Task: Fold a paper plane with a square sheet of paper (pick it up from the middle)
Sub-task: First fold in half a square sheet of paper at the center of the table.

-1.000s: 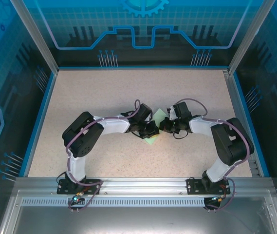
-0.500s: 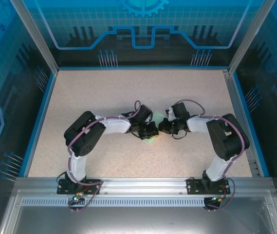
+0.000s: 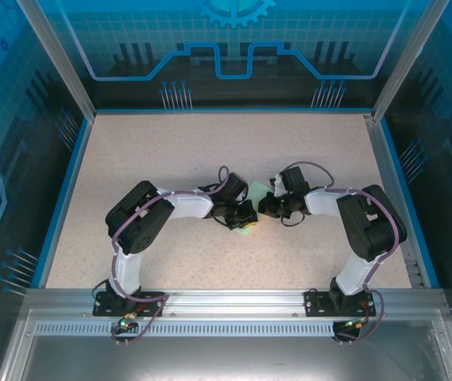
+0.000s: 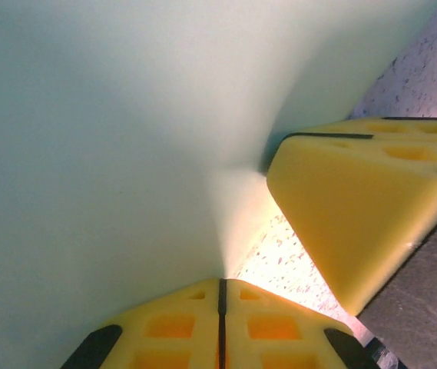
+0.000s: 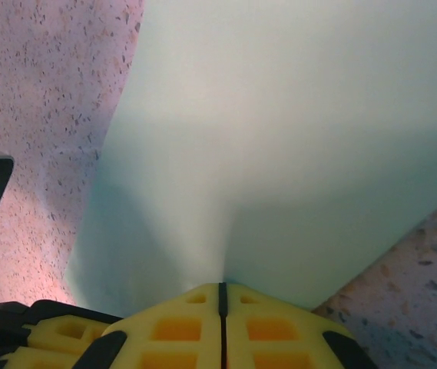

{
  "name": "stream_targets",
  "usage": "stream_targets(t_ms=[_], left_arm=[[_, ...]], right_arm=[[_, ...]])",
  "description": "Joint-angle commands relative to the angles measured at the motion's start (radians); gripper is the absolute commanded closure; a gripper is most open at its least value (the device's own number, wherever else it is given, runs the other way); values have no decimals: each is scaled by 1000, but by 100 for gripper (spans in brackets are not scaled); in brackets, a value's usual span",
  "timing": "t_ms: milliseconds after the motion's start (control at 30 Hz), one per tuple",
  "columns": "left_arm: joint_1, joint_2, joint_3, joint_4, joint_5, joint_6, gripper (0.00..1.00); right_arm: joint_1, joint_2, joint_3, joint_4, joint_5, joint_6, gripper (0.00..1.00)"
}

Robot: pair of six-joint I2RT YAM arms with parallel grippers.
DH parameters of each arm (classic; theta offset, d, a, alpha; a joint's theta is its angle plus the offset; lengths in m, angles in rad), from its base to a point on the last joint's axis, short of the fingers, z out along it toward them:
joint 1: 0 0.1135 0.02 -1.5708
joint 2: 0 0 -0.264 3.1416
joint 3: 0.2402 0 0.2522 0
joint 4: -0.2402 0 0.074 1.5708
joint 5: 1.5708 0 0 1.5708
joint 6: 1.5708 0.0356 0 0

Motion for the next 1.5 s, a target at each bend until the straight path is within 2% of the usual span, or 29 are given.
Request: stream_targets(t_ms=[0, 467, 667, 1100, 1200, 1467], left_arm=[[-4, 19, -40, -53, -12, 12, 91], [-3, 23, -89, -102, -27, 5, 92], [-3, 36, -89, -106, -28, 4, 92], [-3, 41, -90, -109, -20, 14, 92], [-3, 42, -83, -109, -17, 18, 92], [-4, 44, -72, -106, -15, 21, 92]], right_arm=[[-18, 18, 20, -28, 1, -21, 93], [-112, 80, 86, -40, 35, -76, 95], [-160, 125, 148, -67, 87, -90, 96], [-215, 171, 255, -85, 89, -90, 96], [-215, 144, 262, -89, 70, -93, 96], [-180, -55, 144, -110, 32, -94, 95]])
